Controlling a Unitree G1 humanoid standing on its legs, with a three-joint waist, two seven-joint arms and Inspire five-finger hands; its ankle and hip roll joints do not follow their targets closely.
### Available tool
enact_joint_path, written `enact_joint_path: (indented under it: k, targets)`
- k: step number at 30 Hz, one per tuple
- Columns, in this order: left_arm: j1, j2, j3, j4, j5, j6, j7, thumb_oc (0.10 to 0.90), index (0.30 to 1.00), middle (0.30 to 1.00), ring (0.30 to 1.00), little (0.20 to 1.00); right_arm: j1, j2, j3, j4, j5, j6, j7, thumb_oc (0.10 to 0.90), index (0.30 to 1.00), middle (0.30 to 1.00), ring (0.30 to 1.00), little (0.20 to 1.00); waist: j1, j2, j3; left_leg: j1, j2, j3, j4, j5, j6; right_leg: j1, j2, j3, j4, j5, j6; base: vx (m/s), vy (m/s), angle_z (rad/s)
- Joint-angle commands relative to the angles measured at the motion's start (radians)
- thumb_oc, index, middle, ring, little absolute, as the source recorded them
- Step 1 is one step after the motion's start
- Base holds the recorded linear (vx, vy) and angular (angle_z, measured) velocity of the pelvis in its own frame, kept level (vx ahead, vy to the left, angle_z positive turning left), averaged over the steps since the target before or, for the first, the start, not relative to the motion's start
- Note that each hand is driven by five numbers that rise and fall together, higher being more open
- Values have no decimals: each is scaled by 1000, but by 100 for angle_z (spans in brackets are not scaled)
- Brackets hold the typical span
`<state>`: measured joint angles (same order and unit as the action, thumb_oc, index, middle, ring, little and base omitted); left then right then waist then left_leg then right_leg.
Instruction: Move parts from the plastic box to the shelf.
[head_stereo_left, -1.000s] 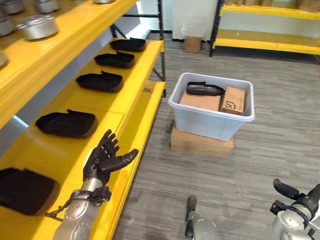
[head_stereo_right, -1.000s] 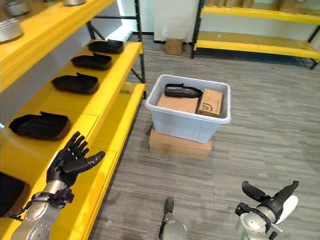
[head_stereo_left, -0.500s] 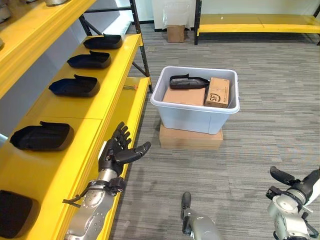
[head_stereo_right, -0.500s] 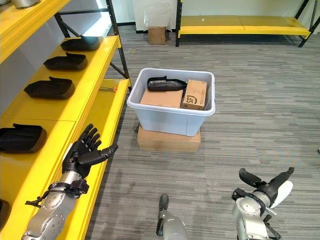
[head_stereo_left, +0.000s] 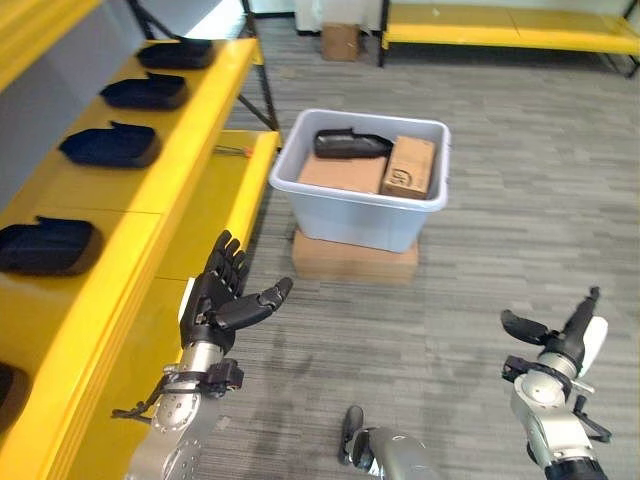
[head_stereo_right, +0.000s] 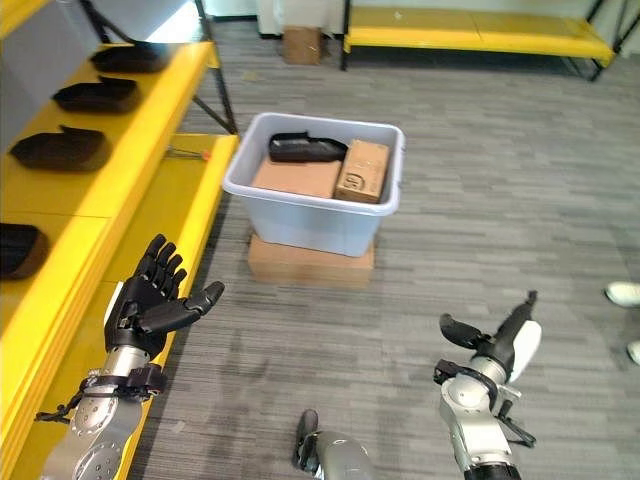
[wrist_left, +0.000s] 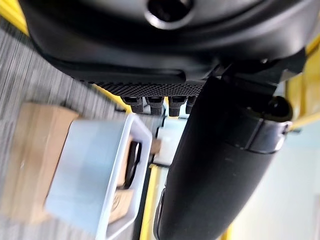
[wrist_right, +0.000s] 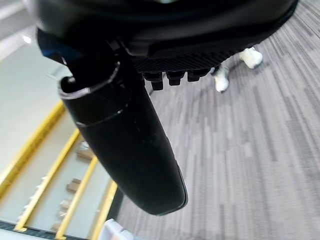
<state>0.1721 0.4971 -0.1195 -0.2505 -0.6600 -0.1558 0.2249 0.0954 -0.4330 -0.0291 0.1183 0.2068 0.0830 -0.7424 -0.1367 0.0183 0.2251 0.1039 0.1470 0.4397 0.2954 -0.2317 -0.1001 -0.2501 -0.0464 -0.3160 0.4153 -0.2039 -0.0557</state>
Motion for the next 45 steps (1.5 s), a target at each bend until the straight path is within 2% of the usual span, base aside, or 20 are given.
enact_joint_path:
  k: [1,2,3,5,7,11,18,26,33,41,45]
  targets:
    - [-7,2,136,-110,-5,-84,-50,900,1000,1000,1000,1000,53,-76,-86,-106,-35,-100,5,900,1000,1000,1000,1000,-10,-8,-22,-14,-101,-36,-134,127,86,167,17,27,-363,229,110,55,14,48]
    - [3,4,150,-113,-15,-76,-59,900,1000,1000,1000,1000,64,-71,-85,-115,-37,-103,1,900,1000,1000,1000,1000,-3,-19,-12,-38,-133,-54,-190,136,105,166,5,50,-375,265,122,76,22,20]
    - [9,5,155,-112,-17,-75,-60,900,1000,1000,1000,1000,66,-69,-82,-116,-35,-105,0,900,1000,1000,1000,1000,2,-21,-11,-40,-140,-65,-216,145,106,172,4,61,-383,270,127,65,28,-20]
    - [47,-1,179,-110,-31,-82,-74,900,1000,1000,1000,1000,73,-64,-73,-120,-20,-106,10,900,1000,1000,1000,1000,38,-32,0,-81,-145,-149,-260,206,92,228,0,117,-426,277,139,145,28,-71]
    - [57,-9,191,-112,-33,-88,-92,900,1000,1000,1000,1000,74,-63,-72,-121,-20,-109,21,900,1000,1000,1000,1000,50,-41,-2,-96,-143,-159,-255,212,96,253,-4,131,-448,273,134,56,55,-126]
    - [49,-24,192,-115,-7,-72,-107,900,1000,1000,1000,1000,80,-77,-66,-138,-17,-103,32,900,1000,1000,1000,1000,59,-39,-32,-64,-135,-156,-338,247,89,312,5,133,-488,257,136,38,107,-46]
    - [42,-34,222,-99,9,-60,-113,900,1000,1000,1000,1000,66,-54,-54,-141,-34,-79,42,900,1000,1000,1000,1000,55,-40,-63,-6,-143,-147,-383,222,97,326,3,126,-503,252,145,23,67,-11]
    - [75,-32,259,-110,-8,-49,-141,900,1000,1000,1000,1000,68,-50,-58,-168,-44,-47,48,900,1000,1000,1000,1000,70,-49,-86,6,-144,-155,-383,203,103,335,-2,117,-503,248,154,13,26,9]
    - [81,-32,289,-107,-12,-30,-135,900,1000,1000,1000,1000,63,-56,-49,-185,-47,-84,73,900,1000,1000,1000,1000,84,-54,-92,8,-151,-161,-383,196,111,345,-5,105,-503,245,157,-1,67,1]
    - [63,-28,312,-76,-9,32,-138,900,1000,1000,1000,1000,38,-61,-57,-170,-9,-103,104,900,1000,1000,1000,1000,95,-50,-84,12,-162,-177,-383,196,132,333,9,89,-396,187,147,-27,104,4]
    - [53,-27,317,-69,-16,32,-163,900,1000,1000,1000,1000,37,-58,-81,-165,-10,-102,111,900,1000,1000,1000,1000,93,-48,-69,9,-168,-182,-383,196,143,314,16,80,-333,169,149,-104,129,5]
